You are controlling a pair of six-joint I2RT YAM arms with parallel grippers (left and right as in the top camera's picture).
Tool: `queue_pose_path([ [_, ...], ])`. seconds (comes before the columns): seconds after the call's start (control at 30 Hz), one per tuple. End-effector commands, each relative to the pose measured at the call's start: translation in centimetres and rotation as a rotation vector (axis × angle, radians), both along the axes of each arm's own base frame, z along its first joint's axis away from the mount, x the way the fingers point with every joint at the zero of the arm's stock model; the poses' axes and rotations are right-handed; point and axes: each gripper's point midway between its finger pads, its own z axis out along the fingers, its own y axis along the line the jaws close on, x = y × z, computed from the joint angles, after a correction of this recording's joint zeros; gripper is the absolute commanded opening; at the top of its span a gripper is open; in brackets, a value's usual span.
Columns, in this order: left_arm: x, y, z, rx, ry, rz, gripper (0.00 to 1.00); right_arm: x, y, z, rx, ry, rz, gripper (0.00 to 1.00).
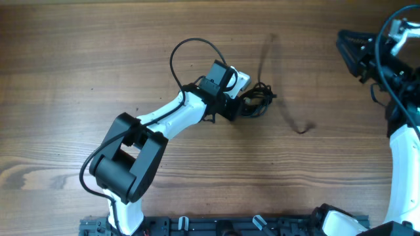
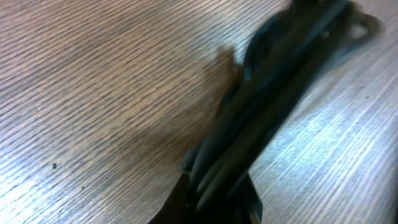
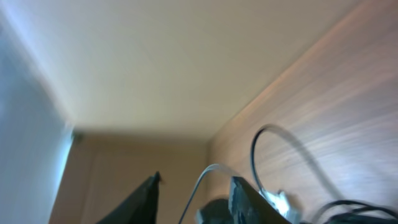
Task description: Untangle cables
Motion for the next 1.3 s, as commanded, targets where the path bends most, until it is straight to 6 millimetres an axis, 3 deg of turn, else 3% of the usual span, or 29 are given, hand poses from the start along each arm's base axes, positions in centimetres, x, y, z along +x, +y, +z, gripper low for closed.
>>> queue_pose_path([
  [0.0, 0.0, 0.8, -1.2, 0.035, 0.011, 0.023, 0.04, 1.1, -4.9, -3.0, -0.216, 0.084, -0.286, 0.46],
  [0.13, 0.0, 0.8, -1.2, 0.034, 0.011, 0.023, 0.04, 0.0, -5.8, -6.3, -0.335, 0.193, -0.309, 0.52],
  [0.17, 0.0, 0.8, -1.1, 0.034, 0.011, 0.023, 0.04, -0.3, -5.6, -6.7, -0.363, 0.196, -0.286, 0.59],
  [0.4, 0.1, 0.5, 0.2, -0.023, 0.057, 0.096, 0.04, -1.9, -0.4, -8.8, -0.518, 0.159, -0.020, 0.78],
  [0.57, 0.6, 0.6, 5.7, -0.221, 0.158, 0.220, 0.04, -2.8, 4.4, -9.5, -0.614, 0.093, 0.168, 0.84],
  [0.63, -0.4, 0.6, 11.5, -0.440, 0.267, 0.178, 0.04, -3.2, 6.8, -9.6, -0.658, 0.040, 0.255, 0.87],
  [0.8, -2.9, 1.8, 19.7, -0.733, 0.373, -0.033, 0.04, -3.5, 8.1, -9.5, -0.673, 0.009, 0.302, 0.88],
  [0.87, -2.6, 2.9, 20.9, -0.772, 0.416, -0.004, 0.04, -3.5, 8.4, -9.2, -0.658, -0.011, 0.315, 0.88],
  [1.03, -1.1, 5.5, 21.4, -0.816, 0.543, 0.136, 0.04, -3.4, 9.6, -7.8, -0.611, -0.094, 0.356, 0.88],
  [1.17, -0.9, 5.9, 21.9, -0.837, 0.606, 0.169, 0.04, -3.4, 9.8, -7.6, -0.608, -0.105, 0.362, 0.88],
  [1.27, -1.1, 5.7, 23.1, -0.871, 0.575, 0.099, 0.04, -3.6, 10.3, -7.6, -0.606, -0.109, 0.377, 0.88],
])
